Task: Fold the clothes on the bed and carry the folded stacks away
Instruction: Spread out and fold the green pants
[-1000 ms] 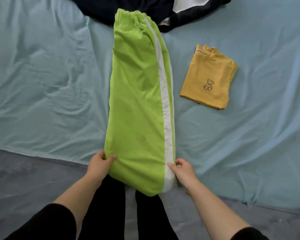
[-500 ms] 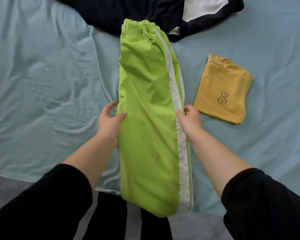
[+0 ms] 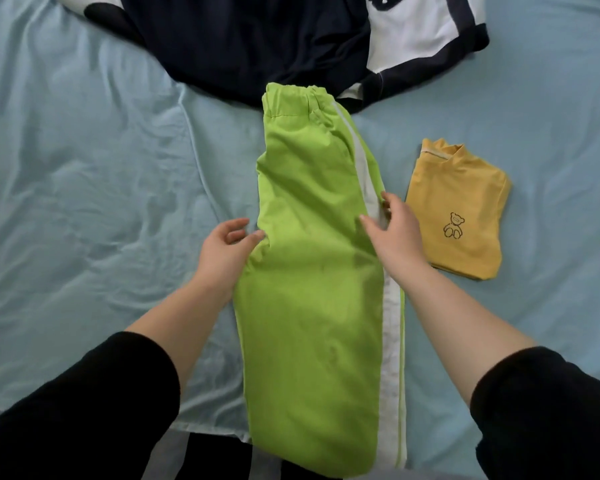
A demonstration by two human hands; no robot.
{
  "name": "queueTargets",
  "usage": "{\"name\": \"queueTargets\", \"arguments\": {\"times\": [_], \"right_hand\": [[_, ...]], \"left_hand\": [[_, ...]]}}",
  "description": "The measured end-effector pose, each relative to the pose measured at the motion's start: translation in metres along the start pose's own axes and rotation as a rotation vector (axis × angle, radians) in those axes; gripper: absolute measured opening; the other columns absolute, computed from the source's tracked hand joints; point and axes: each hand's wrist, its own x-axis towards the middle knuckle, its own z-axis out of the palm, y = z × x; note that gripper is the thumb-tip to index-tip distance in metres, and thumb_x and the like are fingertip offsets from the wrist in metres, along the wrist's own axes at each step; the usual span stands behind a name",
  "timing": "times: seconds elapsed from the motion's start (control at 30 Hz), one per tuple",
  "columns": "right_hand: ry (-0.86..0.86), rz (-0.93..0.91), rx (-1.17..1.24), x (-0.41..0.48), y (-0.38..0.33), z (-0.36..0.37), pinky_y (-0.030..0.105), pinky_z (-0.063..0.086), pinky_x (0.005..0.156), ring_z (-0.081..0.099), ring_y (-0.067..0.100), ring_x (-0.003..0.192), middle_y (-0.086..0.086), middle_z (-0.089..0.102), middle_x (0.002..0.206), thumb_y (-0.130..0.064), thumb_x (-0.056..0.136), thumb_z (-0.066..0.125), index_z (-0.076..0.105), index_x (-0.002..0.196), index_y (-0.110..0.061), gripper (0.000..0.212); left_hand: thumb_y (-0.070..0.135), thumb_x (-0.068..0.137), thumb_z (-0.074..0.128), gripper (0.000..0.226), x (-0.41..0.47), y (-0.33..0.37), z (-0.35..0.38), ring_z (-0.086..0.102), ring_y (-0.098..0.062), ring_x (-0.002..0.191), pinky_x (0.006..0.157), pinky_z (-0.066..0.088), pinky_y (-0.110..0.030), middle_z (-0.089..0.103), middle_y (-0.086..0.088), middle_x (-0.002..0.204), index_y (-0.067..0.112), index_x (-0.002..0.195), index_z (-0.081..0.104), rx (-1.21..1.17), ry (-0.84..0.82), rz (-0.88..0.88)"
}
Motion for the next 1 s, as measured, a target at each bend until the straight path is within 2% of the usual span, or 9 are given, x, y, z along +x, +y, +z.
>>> {"name": "queueTargets", "arguments": {"times": [0.17,0.27,0.37,0.5,0.6,0.7,0.77,0.87,1.0], "right_hand": [[0.004,0.178,0.007,0.039,-0.018,0.008,0.032,0.039,0.085,0.053,0.029,0.102,0.009,0.058,0.106,-0.039,0.090,0.060,0.060,0.098,-0.016,0.024],[0.065,0.204,0.069,0.052,-0.012,-0.003,0.030,0.031,0.065,0.048,0.025,0.077,-0.002,0.049,0.071,-0.029,0.093,0.055,0.044,0.073,-0.018,0.025],[0.024,0.247,0.046,0.060,-0.006,-0.011,0.028,0.036,0.069,0.056,0.026,0.085,0.003,0.060,0.088,-0.028,0.091,0.060,0.053,0.090,-0.015,0.015],[-0.055,0.250,0.169,0.079,-0.018,-0.010,0.030,0.044,0.085,0.058,0.020,0.104,0.000,0.061,0.118,-0.051,0.079,0.069,0.054,0.120,-0.018,0.054],[-0.100,0.285,0.234,0.094,-0.025,-0.009,0.033,0.046,0.092,0.058,0.020,0.108,-0.001,0.060,0.123,-0.063,0.073,0.068,0.054,0.124,-0.019,0.068],[-0.235,0.305,0.352,0.100,-0.030,-0.011,0.028,0.052,0.077,0.064,0.018,0.091,0.002,0.068,0.112,-0.050,0.079,0.072,0.061,0.113,-0.018,0.048],[-0.270,0.253,0.414,0.101,-0.038,-0.013,0.020,0.051,0.064,0.065,0.013,0.081,0.002,0.070,0.104,-0.035,0.085,0.070,0.062,0.108,-0.018,0.029],[-0.066,0.032,0.254,0.096,-0.060,-0.022,0.020,0.046,0.062,0.059,0.010,0.074,-0.008,0.063,0.082,-0.029,0.088,0.066,0.058,0.088,-0.024,0.009],[0.233,-0.247,0.177,0.104,-0.105,-0.042,0.026,0.037,0.057,0.052,0.013,0.066,-0.006,0.058,0.071,-0.035,0.087,0.061,0.051,0.079,-0.020,0.020]], "left_hand": [[0.004,0.084,0.071,0.036,0.020,0.006,0.006,0.070,-0.014,0.078,0.071,0.056,-0.028,0.071,-0.005,0.095,0.013,0.118,0.064,0.174,-0.111,0.019],[0.003,0.085,0.069,0.028,0.024,-0.002,-0.001,0.064,-0.008,0.062,0.061,0.052,-0.021,0.066,0.002,0.073,0.011,0.112,0.068,0.237,-0.031,0.048],[0.013,0.085,0.071,0.024,0.028,-0.006,0.000,0.055,-0.010,0.061,0.071,0.052,-0.030,0.056,0.009,0.062,0.010,0.108,0.070,0.317,0.041,0.064],[0.046,0.081,0.072,0.041,0.042,0.018,0.017,0.067,-0.013,0.087,0.084,0.055,-0.036,0.071,0.006,0.093,0.022,0.114,0.065,0.344,0.012,0.112],[0.048,0.080,0.073,0.051,0.062,0.045,0.039,0.067,-0.011,0.093,0.084,0.055,-0.032,0.070,0.003,0.111,0.020,0.121,0.060,0.268,-0.032,0.124],[0.046,0.079,0.074,0.058,0.074,0.072,0.062,0.066,-0.010,0.093,0.077,0.055,-0.026,0.066,0.004,0.112,0.018,0.126,0.055,0.152,-0.078,0.106],[0.044,0.084,0.070,0.042,0.076,0.087,0.071,0.064,-0.004,0.084,0.067,0.053,-0.021,0.068,0.007,0.101,0.020,0.117,0.060,0.179,-0.106,0.154],[0.030,0.094,0.059,0.009,0.073,0.114,0.072,0.063,-0.012,0.082,0.077,0.055,-0.031,0.068,0.002,0.092,0.022,0.095,0.064,0.190,-0.044,0.341],[0.027,0.094,0.056,0.021,0.076,0.169,0.068,0.052,-0.010,0.074,0.071,0.049,-0.033,0.060,-0.001,0.083,0.007,0.092,0.061,0.202,0.083,0.658]]}}
